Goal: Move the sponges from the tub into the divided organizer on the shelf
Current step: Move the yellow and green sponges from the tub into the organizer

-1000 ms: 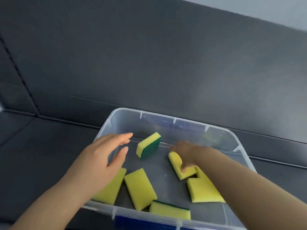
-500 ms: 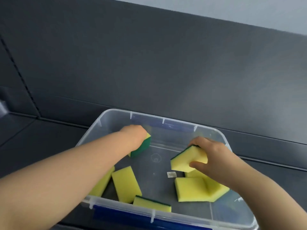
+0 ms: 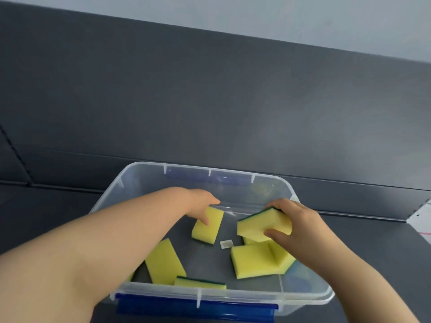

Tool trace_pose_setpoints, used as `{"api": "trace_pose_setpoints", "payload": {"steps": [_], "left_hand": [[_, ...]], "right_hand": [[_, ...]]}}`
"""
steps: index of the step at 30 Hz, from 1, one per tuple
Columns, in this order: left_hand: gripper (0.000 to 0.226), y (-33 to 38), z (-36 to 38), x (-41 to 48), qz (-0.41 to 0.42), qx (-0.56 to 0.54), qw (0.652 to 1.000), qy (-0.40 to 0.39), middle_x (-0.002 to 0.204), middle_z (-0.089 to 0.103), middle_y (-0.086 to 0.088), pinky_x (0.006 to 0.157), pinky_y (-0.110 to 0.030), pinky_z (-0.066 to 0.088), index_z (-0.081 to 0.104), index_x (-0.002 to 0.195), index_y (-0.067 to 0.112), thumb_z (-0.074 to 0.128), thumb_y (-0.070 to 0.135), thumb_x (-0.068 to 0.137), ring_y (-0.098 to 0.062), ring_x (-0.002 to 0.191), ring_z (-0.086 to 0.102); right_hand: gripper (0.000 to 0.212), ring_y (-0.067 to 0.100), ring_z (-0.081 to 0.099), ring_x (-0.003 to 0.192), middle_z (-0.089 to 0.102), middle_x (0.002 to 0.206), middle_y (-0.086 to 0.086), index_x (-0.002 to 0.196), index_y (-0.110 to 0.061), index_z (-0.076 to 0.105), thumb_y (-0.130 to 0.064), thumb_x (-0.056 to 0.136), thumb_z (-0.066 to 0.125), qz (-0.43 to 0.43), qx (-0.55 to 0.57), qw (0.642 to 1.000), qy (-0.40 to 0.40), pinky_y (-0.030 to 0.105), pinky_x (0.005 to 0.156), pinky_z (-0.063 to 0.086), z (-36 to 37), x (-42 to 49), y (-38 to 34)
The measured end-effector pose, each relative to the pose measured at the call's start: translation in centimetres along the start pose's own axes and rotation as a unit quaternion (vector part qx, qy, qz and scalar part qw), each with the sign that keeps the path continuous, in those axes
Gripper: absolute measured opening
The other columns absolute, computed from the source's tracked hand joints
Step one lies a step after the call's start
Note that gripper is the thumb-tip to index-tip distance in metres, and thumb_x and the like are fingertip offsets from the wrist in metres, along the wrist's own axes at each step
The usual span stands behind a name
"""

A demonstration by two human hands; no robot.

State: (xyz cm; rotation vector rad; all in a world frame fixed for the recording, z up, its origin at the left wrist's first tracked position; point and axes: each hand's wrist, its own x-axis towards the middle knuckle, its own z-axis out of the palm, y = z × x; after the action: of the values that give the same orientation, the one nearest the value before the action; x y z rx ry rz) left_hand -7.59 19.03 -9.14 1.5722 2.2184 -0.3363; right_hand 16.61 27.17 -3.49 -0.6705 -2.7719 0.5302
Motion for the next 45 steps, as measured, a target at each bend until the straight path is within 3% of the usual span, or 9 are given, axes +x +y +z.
{"api": "trace_pose_setpoints", "payload": {"steps": [5, 10, 17, 20, 24, 28, 32, 39, 45], "left_hand": [[0.085, 1.3, 0.6, 1.2, -0.01, 0.014, 0.999, -0.044, 0.15, 0.026, -0.003, 0.104, -0.038, 0.031, 0.016, 0.148, 0.022, 0.064, 0.045, 0.082, -0.026, 0.134, 0.03], [0.077, 1.4, 0.4, 0.7, -0.02, 0.037, 0.998, -0.039, 0.132, 0.042, -0.003, 0.09, -0.037, 0.044, 0.038, 0.137, 0.018, 0.068, 0.053, 0.075, -0.026, 0.113, 0.048], [0.05, 0.9, -1.1, -4.0, -0.007, -0.09, 0.993, 0.082, 0.099, 0.047, 0.006, 0.063, -0.028, 0.039, 0.039, 0.098, 0.027, 0.078, 0.035, 0.068, -0.016, 0.083, 0.046], [0.045, 1.4, -2.3, -8.2, -0.039, -0.13, 0.976, 0.17, 0.098, 0.05, 0.012, 0.07, -0.032, 0.045, 0.035, 0.093, 0.039, 0.074, 0.039, 0.069, -0.013, 0.085, 0.049], [0.043, 3.0, -2.6, -14.1, -0.077, -0.071, 0.944, 0.313, 0.089, 0.046, 0.025, 0.065, -0.027, 0.032, 0.031, 0.099, 0.047, 0.065, 0.048, 0.074, 0.001, 0.083, 0.035], [0.049, 4.4, -2.5, -18.3, -0.099, -0.143, 0.908, 0.382, 0.092, 0.046, 0.038, 0.068, -0.009, 0.035, 0.045, 0.108, 0.051, 0.07, 0.044, 0.067, 0.001, 0.083, 0.048], [0.044, 3.5, -1.0, -21.7, -0.104, -0.116, 0.885, 0.438, 0.104, 0.06, 0.013, 0.081, 0.001, 0.027, 0.064, 0.111, 0.025, 0.071, 0.033, 0.068, 0.001, 0.087, 0.048], [0.045, -1.3, 4.9, -31.2, -0.147, -0.127, 0.858, 0.475, 0.103, 0.058, 0.015, 0.079, -0.002, 0.031, 0.063, 0.113, 0.025, 0.072, 0.035, 0.07, 0.005, 0.091, 0.047], [0.041, -7.7, 13.3, -43.5, -0.214, -0.151, 0.83, 0.492, 0.103, 0.061, 0.007, 0.076, -0.025, 0.042, 0.062, 0.111, 0.026, 0.075, 0.036, 0.073, -0.004, 0.094, 0.051]], "right_hand": [[0.04, 0.005, 0.047, 0.083, 0.047, 0.098, -0.017, 0.114, -0.034, 0.05, -0.031, 0.079, 0.07, 0.007, 0.011, 1.0, 0.022, 0.015, 0.07, 0.033, 0.6, 0.0, -0.3], [0.039, 0.003, 0.043, 0.083, 0.042, 0.096, -0.018, 0.115, -0.032, 0.05, -0.03, 0.08, 0.068, 0.006, 0.021, 1.0, 0.022, 0.0, 0.064, 0.03, 1.2, -0.2, -0.3], [0.041, 0.005, 0.045, 0.084, 0.044, 0.102, -0.017, 0.118, -0.031, 0.049, -0.034, 0.081, 0.067, 0.017, 0.033, 0.999, 0.031, 0.007, 0.067, 0.031, 1.5, -0.6, 0.1], [0.038, 0.002, 0.042, 0.076, 0.044, 0.095, -0.018, 0.113, -0.029, 0.052, -0.032, 0.08, 0.069, 0.008, 0.047, 0.997, 0.056, 0.003, 0.063, 0.033, 1.6, -0.3, 0.3], [0.037, 0.007, 0.042, 0.076, 0.044, 0.088, -0.017, 0.11, -0.023, 0.057, -0.027, 0.076, 0.073, -0.008, 0.082, 0.992, 0.096, 0.011, 0.063, 0.029, 1.7, 0.2, -0.2], [0.037, 0.008, 0.044, 0.079, 0.05, 0.091, -0.015, 0.108, -0.024, 0.058, -0.026, 0.074, 0.074, -0.043, 0.139, 0.985, 0.09, 0.01, 0.067, 0.032, 2.4, 0.3, -2.0], [0.039, -0.002, 0.04, 0.078, 0.053, 0.09, -0.014, 0.108, -0.021, 0.06, -0.022, 0.072, 0.076, -0.066, 0.167, 0.978, 0.105, -0.006, 0.073, 0.028, 3.1, -0.6, -4.8], [0.046, -0.001, 0.054, 0.083, 0.051, 0.096, -0.029, 0.109, -0.037, 0.053, -0.024, 0.069, 0.074, -0.083, 0.224, 0.959, 0.151, 0.007, 0.073, 0.042, 5.7, -3.8, -12.3], [0.06, -0.001, 0.056, 0.088, 0.054, 0.098, -0.028, 0.106, -0.051, 0.044, -0.018, 0.068, 0.077, -0.122, 0.244, 0.953, 0.135, 0.011, 0.076, 0.044, 11.0, -8.2, -24.4]]}}
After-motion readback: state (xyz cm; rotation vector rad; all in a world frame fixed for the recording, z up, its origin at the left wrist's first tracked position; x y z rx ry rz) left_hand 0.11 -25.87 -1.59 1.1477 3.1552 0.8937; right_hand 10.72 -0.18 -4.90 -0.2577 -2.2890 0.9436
